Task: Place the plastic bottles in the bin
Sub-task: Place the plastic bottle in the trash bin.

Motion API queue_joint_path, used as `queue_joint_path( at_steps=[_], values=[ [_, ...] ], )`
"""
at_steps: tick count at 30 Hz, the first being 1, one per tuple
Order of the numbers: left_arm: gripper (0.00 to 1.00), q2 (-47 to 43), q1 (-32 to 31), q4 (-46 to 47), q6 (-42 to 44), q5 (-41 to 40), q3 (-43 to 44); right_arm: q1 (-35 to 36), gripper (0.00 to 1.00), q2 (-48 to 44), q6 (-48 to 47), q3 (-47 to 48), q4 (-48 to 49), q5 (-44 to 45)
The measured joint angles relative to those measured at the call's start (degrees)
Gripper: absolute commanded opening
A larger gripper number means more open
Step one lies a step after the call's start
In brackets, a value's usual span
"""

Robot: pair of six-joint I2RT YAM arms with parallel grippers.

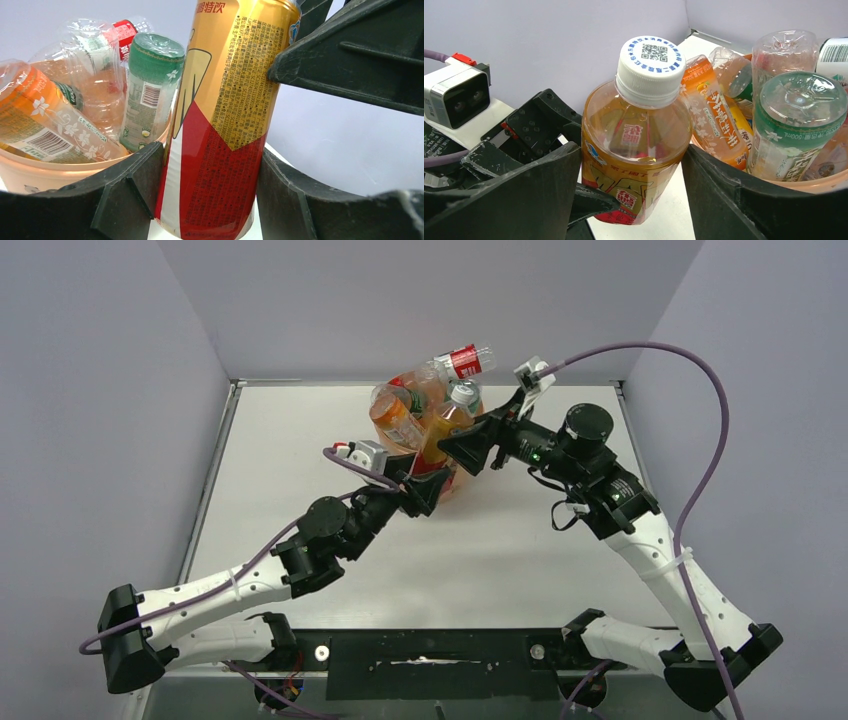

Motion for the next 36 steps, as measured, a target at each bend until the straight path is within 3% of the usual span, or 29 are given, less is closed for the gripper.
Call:
queue_joint_path(
  at_steps=[3, 7, 8, 18, 27, 36],
  values=[
    [0.51, 0.1, 0.4, -0.3, -0.3, -0.1, 0.0, 0.3, 0.55, 1.0, 0.0, 0.4, 0.0, -0.2],
    [0.78, 0.3, 0.7, -0.7, -0.8, 0.0, 0.2, 0.3, 0.48, 1.6, -0.2, 1.2, -0.4, 0.1],
    [0.79, 0.3, 0.7, -1.1, -0.8, 0.0, 0.5, 0.4, 0.47, 1.7, -0.4, 1.3, -0.7, 0.2],
    [0.82, -0.3, 2.7, -16.5, -1.1, 0.0, 8.7, 0.7, 0.43, 5.2, -3.3, 6.2, -3.8, 10.1],
    [0.82, -14.0, 3.3, -28.5, -3.0, -8.6, 8.9, 1.5, 0.46, 8.8, -7.4, 6.8, -1.2, 17.2],
    [0.83, -19.0, 3.4, -33.2, -4.2, -11.8, 9.2, 11.1, 0.49, 15.3, -18.3, 8.7, 0.8, 29.2]
  ],
)
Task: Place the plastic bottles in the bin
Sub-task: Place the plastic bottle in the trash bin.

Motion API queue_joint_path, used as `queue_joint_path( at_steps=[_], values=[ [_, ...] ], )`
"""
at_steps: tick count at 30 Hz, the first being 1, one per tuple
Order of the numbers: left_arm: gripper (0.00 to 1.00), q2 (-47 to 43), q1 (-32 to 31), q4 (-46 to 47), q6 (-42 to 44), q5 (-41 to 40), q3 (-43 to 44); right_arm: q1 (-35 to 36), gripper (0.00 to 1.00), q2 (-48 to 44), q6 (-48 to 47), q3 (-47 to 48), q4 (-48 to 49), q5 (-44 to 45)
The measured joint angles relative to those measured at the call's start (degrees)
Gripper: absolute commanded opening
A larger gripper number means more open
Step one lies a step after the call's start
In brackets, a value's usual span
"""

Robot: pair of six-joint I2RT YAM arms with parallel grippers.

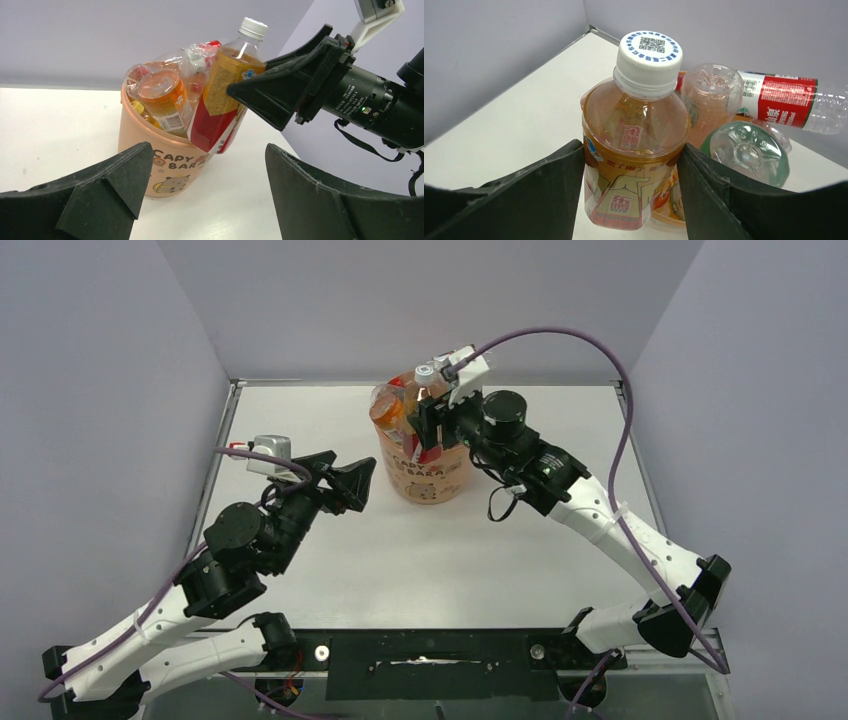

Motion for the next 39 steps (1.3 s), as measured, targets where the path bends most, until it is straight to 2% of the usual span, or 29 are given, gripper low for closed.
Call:
queue_joint_path(
  at_steps=[7, 15, 18, 20, 30, 39],
  values=[
    [0.83, 0.2, 0.0, -1.1, -0.7, 0.0, 0.0, 5.1, 0.51, 3.7, -6.2, 2.1, -0.5, 9.0],
    [0.83, 0.7, 0.0, -1.0, -0.7, 0.0, 0.0, 5.4, 0.57, 3.7, -8.6, 2.1, -0.6, 13.9],
    [0.83, 1.4, 0.0, -1.0, -0.7, 0.1, -0.1, 5.4, 0.6, 3.7, -9.0, 2.1, -0.6, 14.6],
    [0.83, 1.8, 0.0, -1.0, -0.8, 0.3, -0.1, 5.3, 0.67, 3.7, -9.2, 2.0, -0.6, 14.9],
    [0.83, 3.4, 0.0, -0.8, -0.8, 1.3, -0.1, 4.4, 0.81, 3.6, -9.0, 1.1, -0.6, 16.0],
    [0.84, 4.5, 0.0, -0.8, -0.8, 1.8, -0.1, 3.8, 0.87, 2.9, -8.9, 0.6, -0.6, 16.3]
  ],
)
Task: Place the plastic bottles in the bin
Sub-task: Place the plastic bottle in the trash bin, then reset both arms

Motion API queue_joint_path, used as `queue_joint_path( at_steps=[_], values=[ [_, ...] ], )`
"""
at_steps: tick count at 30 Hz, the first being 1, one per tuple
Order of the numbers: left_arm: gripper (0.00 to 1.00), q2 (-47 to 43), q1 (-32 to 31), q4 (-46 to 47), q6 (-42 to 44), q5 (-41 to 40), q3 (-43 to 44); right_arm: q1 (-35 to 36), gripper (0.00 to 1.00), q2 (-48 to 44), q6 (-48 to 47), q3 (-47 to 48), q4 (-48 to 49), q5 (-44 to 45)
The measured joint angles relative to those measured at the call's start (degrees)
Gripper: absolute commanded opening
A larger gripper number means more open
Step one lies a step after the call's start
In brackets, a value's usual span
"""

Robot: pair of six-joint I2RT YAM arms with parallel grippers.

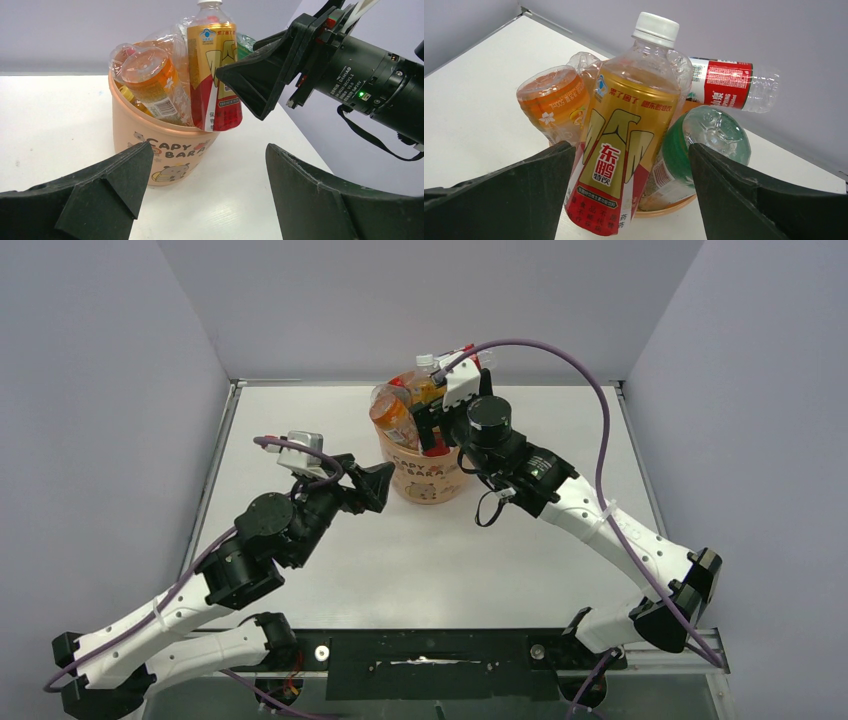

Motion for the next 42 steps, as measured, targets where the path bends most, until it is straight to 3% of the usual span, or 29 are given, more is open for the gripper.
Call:
queue_joint_path(
  at_steps=[10, 15, 27, 34, 42],
  values=[
    [0.84, 0.3, 0.0, 0.0, 0.0, 0.7, 0.0, 0.0, 0.87, -0.1, 0.6, 0.0, 0.0, -0.2],
    [0.84, 0.3, 0.0, 0.0, 0.0, 0.8, 0.0, 0.0, 0.99, -1.0, 1.0, 0.0, -0.2, -0.2],
    [0.84, 0.3, 0.0, -0.4, 0.2, 0.2, 0.7, 0.0, 0.98, -9.9, 4.0, 0.0, -0.8, -0.7],
    [0.84, -0.9, 0.0, -2.4, 0.3, -4.5, 0.9, 0.0, 0.98, -17.2, 5.9, -2.5, -2.6, 0.6],
    [0.84, -4.5, 0.1, -3.8, 0.4, -14.5, -1.7, -2.8, 0.98, -24.7, 10.1, -10.4, -7.6, 8.5]
  ],
)
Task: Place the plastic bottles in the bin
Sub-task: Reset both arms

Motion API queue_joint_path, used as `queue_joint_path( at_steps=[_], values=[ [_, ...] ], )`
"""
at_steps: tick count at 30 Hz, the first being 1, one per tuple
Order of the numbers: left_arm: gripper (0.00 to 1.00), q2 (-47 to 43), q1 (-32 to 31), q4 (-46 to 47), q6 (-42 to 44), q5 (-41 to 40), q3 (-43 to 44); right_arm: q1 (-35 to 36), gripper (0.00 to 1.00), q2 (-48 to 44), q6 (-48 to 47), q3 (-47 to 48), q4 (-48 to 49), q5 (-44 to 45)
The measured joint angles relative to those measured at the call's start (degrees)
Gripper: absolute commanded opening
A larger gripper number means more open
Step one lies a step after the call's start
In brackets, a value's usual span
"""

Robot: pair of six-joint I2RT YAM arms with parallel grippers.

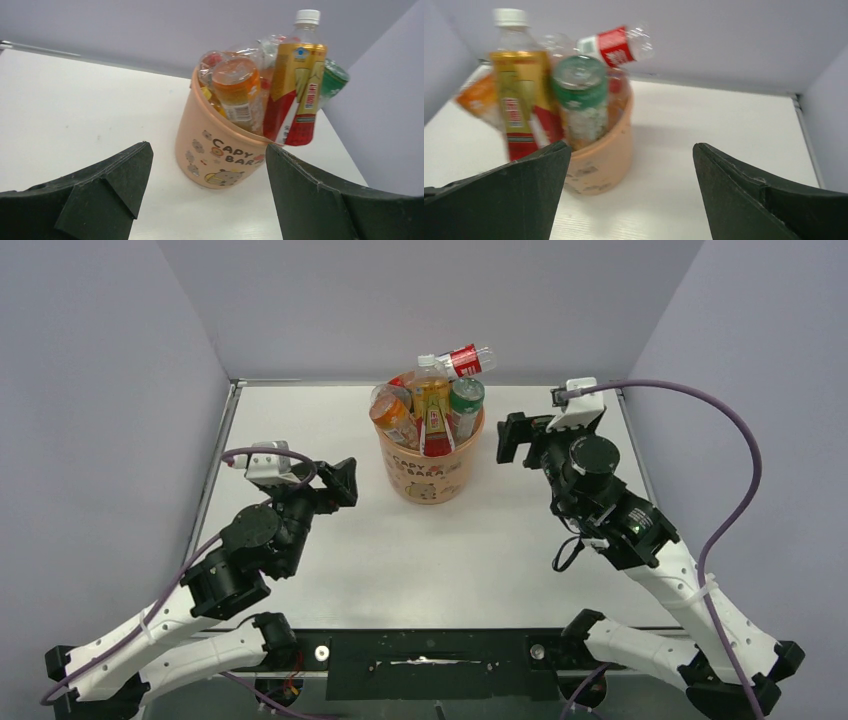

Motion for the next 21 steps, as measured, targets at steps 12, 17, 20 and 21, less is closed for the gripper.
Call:
queue_joint_path(
  at_steps=[12, 17, 20, 21],
  values=[
    [0.88, 7.5, 22.0, 0.3, -2.8, 5.6, -5.6, -39.8, 0.98, -1.2, 10.3, -18.5, -4.5, -11.3],
    [0.88, 13.9, 44.5, 2.4, -7.1, 20.7, -9.7, -48.3, 0.98, -0.8, 11.7, -25.0, -1.0, -15.0],
    [0.88, 16.9, 50.2, 4.6, -8.4, 26.4, -13.3, -50.3, 0.98, 0.5, 11.8, -28.7, 2.4, -16.1],
    [0.88, 18.2, 50.8, 5.2, -8.4, 27.4, -13.9, -50.8, 0.98, 1.2, 11.7, -30.3, 4.4, -16.3]
  ],
)
